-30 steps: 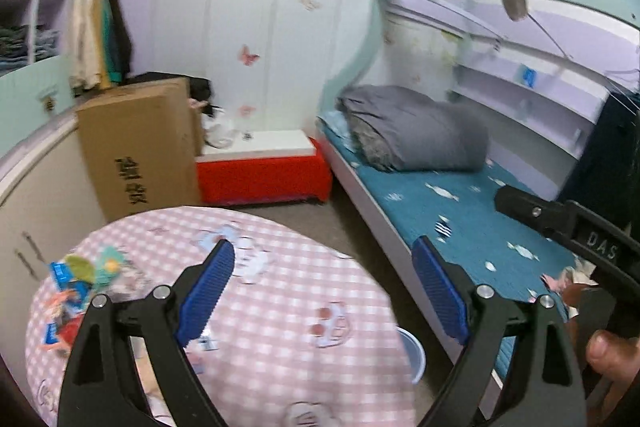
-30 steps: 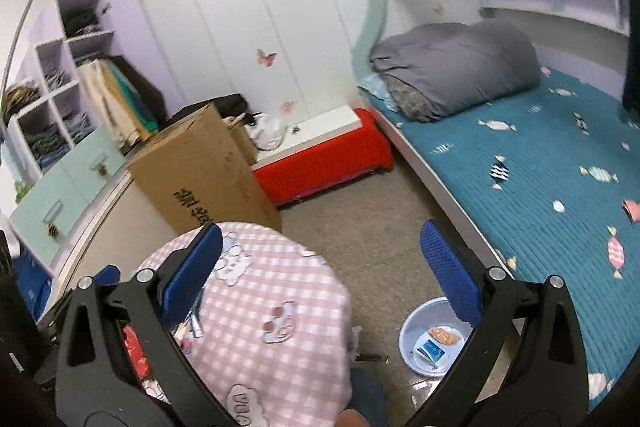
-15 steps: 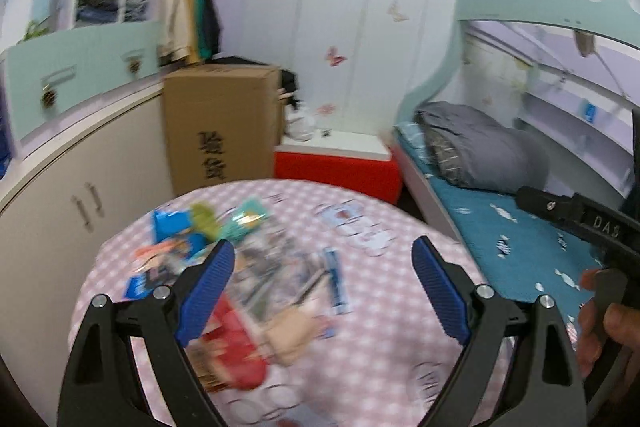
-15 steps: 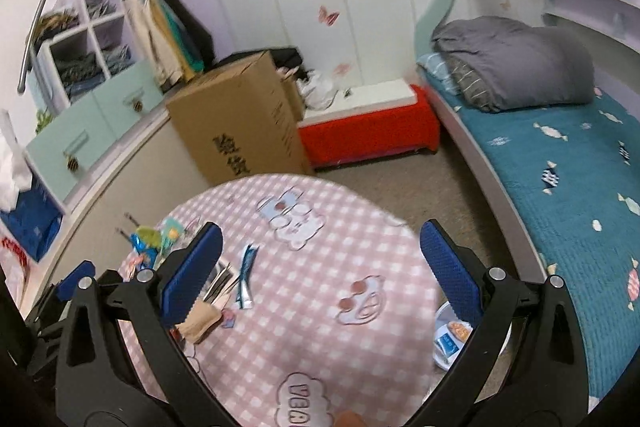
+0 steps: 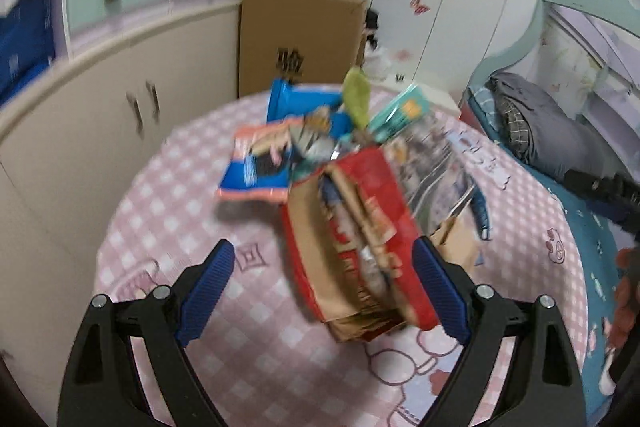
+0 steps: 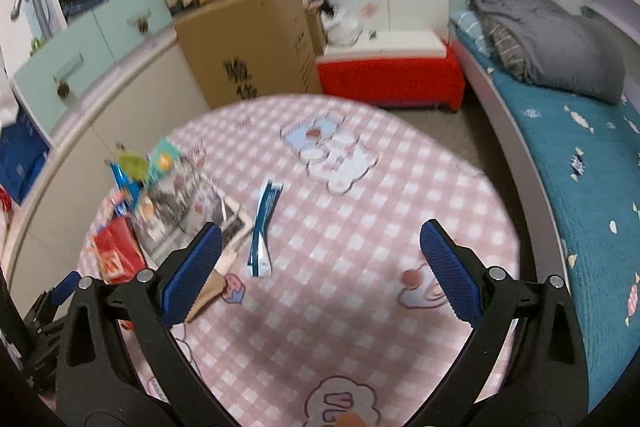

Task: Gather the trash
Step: 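Grasp the red paper bag with the left tool while the right tool grasps a blue tube, then carry the red bag and blue tube to the bin and release both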

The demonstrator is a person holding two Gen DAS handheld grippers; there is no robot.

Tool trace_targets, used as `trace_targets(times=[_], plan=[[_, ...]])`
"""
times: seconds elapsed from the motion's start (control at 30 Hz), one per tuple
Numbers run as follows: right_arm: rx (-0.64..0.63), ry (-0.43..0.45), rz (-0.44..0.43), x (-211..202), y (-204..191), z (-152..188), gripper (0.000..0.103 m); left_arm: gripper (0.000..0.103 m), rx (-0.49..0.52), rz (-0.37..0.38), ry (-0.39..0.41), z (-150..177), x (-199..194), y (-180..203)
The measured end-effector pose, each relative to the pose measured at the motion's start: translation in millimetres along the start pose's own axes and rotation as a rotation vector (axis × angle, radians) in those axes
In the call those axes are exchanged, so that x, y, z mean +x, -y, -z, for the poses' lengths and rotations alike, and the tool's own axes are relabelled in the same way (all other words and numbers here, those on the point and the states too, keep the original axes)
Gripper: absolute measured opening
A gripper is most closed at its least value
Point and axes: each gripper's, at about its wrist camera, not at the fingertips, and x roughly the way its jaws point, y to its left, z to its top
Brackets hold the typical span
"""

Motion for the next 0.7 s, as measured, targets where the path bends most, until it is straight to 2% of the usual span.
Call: trace_targets(times=[0.23, 0.37, 0.4, 0.43, 0.53, 0.57, 0.6, 0.7], plan=[[-0.08, -0.097, 0.0, 54, -23, 8, 0.096, 0.088, -0.058, 0.027, -0.052, 4, 27, -3], [-0.124, -0.13, -0.005, 74, -33, 10, 0.074, 0.088, -0.061, 0.065, -0.059, 2, 31, 5], [-0.131, -0.138, -0.009, 77, -35, 10, 0.067, 0.085, -0.064, 0.085, -0.063, 3, 32, 6], [-0.14, -0.147, -0.016, 81, -38, 11, 0.064, 0.073, -0.063, 0.096, -0.067, 3, 33, 8], [-0.181, -0.135, -0.018, 83, -43, 12, 0.052, 0.066, -0.062, 0.105, -0.062, 1, 31, 10], [-0.184, -0.132, -0.026, 83, -43, 12, 0.032, 0.065, -0.06, 0.108, -0.06, 1, 30, 10], [-0.179, -0.134, -0.038, 82, -41, 12, 0.016, 0.063, -0.056, 0.105, -0.056, 1, 29, 11], [-0.161, -0.126, -0.06, 77, -33, 12, 0.014, 0.06, -0.045, 0.111, -0.047, 1, 24, 12]])
